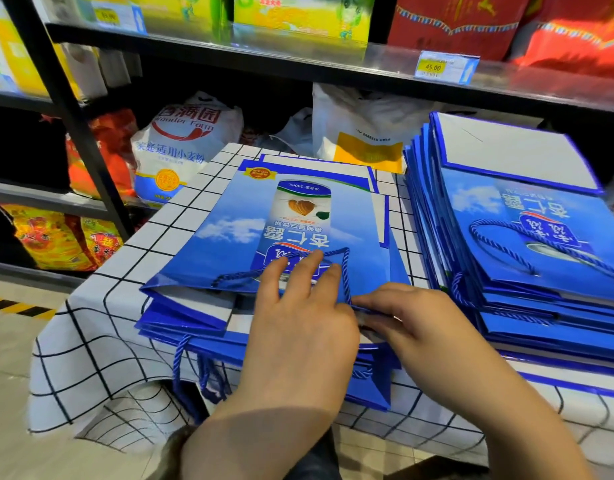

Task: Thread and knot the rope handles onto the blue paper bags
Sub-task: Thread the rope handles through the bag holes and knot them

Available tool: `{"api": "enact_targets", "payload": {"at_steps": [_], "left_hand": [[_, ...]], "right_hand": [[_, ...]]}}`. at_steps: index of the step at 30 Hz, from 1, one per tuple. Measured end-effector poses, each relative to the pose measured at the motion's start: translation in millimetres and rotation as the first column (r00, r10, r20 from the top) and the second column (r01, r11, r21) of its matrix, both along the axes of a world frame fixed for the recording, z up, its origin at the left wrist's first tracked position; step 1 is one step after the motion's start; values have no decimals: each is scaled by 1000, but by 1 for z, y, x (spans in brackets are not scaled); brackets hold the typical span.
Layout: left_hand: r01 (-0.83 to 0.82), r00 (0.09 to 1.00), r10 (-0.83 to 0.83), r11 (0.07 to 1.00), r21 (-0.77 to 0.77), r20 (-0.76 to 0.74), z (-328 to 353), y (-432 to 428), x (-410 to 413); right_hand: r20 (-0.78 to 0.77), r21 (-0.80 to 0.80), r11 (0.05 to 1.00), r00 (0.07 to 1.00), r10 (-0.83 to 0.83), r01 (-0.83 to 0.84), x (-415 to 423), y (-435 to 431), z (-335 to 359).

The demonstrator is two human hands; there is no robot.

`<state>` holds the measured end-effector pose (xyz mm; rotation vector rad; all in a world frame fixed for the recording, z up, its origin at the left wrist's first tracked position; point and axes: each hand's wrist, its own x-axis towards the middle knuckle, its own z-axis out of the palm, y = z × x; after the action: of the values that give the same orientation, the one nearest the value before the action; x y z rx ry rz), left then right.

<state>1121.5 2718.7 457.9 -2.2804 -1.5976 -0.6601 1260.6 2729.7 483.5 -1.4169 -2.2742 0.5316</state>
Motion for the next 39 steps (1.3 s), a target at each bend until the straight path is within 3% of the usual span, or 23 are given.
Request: {"api": "enact_targets", "payload": {"at_steps": [5,12,15,19,22,25,27,29,33,39], "left_hand": [[181,981,-179,983,19,-70,1,4,-16],[265,952,-273,961,-75,-137,9,9,-28],[245,965,-253,963,-113,-69,13,7,-25],[300,953,-282,932,-202,112,8,-2,-21],[280,951,-232,925,-256,203,3,-5,-23],[283,880,-100,895,-344,465,15,-3,-29],[250,838,-22,903,-349,545,24,2,-28],[180,899,1,912,-369,439,29,10,-23],[189,955,-33,833,-521,294,25,23,-7],[27,914,129,927,-375,384,26,43,-8]], "right_hand": [[-11,69,997,999,-44,45,4,-5,-8],[34,155,980,991,-130,124,-7,-14,-14],[67,359,913,970,-233,194,-13,-19,-18],[44,462,839,937,-346,288,-13,-20,-26],[103,522,822,939,-327,229,-10,-22,-28],[-64,473,841,962,-264,262,-9,-25,-33],[-133,462,847,965,-228,264,-8,-27,-38],[-144,468,853,972,-183,230,-7,-29,-41],[-115,466,863,981,-158,194,-6,-30,-42],[-60,385,913,991,-120,134,2,-30,-43]]}}
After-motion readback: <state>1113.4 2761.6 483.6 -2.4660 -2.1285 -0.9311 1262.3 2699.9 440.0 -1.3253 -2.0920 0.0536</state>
